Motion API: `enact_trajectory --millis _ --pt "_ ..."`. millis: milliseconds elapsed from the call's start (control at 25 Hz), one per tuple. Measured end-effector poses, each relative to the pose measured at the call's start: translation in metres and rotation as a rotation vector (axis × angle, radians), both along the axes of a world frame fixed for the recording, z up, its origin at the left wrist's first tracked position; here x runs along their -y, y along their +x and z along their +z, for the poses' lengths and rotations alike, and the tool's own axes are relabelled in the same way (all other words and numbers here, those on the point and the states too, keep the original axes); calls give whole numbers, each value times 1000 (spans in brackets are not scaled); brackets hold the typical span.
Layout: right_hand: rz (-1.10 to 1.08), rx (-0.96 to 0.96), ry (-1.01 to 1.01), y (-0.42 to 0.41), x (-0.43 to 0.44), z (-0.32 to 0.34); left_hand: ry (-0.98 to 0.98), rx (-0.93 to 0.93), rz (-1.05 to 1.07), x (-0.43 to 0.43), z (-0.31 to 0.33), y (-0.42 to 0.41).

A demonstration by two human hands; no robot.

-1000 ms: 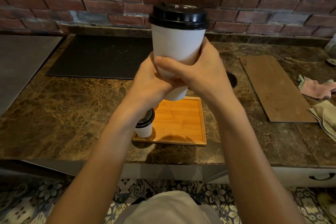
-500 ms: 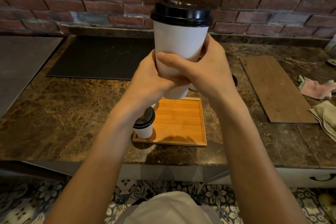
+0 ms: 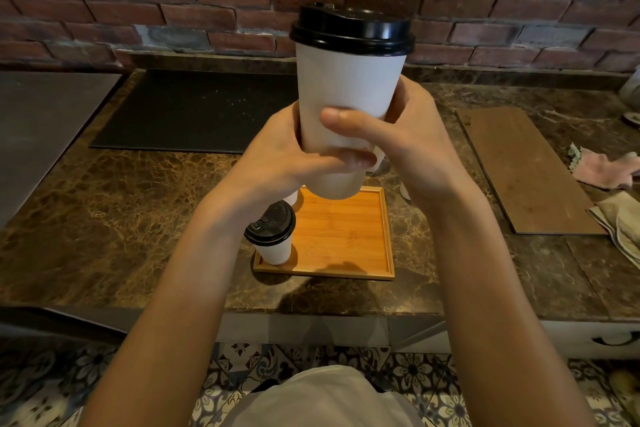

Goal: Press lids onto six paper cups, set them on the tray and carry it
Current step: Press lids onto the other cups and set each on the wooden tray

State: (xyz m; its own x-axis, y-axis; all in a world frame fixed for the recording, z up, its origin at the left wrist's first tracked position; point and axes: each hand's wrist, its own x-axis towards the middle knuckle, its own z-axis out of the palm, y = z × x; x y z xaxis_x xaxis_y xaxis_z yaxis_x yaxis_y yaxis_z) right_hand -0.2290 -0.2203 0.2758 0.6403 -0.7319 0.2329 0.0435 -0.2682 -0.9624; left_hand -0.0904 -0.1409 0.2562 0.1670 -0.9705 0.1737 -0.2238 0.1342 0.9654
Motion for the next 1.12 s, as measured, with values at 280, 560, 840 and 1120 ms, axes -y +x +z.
enact_trajectory --millis 280,560,840,1120 --pt "79 27 82 -2 1 -4 -13 -74 -105 -5 -1 -2" --pt "-12 -36 -4 3 -4 2 -25 -19 38 -1 -3 -4" --pt "-112 -89 -80 6 -6 4 -18 7 154 2 -6 -6" --pt "-183 -122 -82 12 -10 0 -36 10 195 4 -11 -10"
